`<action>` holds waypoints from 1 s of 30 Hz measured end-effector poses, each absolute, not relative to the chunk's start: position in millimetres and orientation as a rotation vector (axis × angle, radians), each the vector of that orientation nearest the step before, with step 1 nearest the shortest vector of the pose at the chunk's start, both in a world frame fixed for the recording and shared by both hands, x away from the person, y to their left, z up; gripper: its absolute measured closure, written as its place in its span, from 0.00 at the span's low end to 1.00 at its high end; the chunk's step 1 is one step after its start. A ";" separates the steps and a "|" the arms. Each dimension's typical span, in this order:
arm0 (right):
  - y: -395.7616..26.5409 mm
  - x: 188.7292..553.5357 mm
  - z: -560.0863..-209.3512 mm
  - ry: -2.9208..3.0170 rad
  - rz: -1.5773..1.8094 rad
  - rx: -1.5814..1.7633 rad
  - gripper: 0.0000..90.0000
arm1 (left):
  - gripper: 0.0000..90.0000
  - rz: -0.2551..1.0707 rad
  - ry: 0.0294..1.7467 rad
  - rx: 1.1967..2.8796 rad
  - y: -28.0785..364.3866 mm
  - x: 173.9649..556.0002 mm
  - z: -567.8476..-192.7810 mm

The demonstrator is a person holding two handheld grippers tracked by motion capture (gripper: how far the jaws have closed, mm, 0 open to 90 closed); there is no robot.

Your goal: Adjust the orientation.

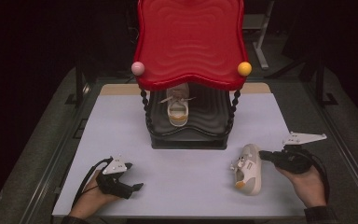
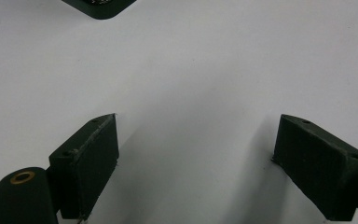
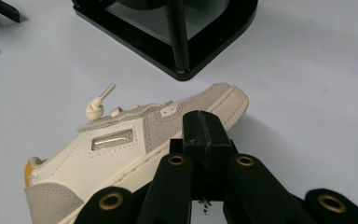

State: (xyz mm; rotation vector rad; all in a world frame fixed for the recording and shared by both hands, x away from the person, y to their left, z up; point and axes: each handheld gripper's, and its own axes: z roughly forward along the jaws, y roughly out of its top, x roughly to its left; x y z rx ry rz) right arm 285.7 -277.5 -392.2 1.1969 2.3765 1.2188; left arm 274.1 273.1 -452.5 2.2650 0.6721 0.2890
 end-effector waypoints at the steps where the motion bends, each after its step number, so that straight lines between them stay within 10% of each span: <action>1: -278.6 285.5 -392.6 2.377 1.218 1.199 1.00 | 0.14 0.289 0.672 2.265 273.1 274.1 -452.5; 30: -315.8 281.6 -428.3 2.442 1.110 1.365 1.00 | 0.14 0.287 0.674 2.264 273.2 274.3 -452.6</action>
